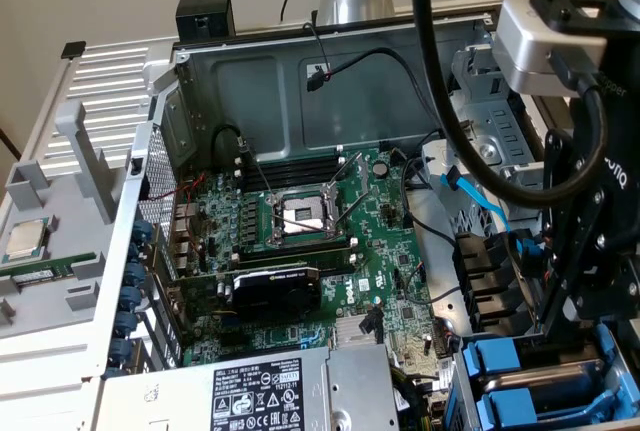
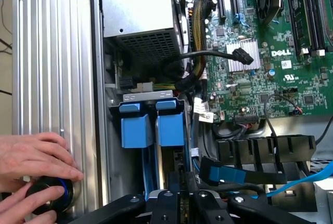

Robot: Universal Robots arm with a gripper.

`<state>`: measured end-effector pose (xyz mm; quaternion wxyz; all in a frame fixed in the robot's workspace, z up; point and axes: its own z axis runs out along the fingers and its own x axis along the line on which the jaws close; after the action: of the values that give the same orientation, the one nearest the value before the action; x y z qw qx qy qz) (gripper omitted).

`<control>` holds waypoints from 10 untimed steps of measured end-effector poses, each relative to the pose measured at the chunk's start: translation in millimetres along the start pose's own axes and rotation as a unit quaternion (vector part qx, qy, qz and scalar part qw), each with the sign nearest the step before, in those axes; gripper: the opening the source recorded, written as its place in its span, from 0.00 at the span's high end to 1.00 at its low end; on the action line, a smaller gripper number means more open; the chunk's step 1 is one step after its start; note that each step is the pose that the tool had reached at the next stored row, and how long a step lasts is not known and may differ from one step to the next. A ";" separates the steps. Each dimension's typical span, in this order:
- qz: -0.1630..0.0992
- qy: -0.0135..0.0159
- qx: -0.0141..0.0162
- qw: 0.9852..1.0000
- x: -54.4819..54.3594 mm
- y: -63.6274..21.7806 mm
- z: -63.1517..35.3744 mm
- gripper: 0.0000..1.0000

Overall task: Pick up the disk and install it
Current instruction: 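Insert the first disk wire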

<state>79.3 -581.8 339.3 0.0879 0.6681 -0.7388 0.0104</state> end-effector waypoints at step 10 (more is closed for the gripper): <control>0.000 0.000 0.000 1.000 -0.6 -0.5 1.1 0.84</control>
<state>79.8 -581.4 338.1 0.0878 0.6681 -0.7388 0.0102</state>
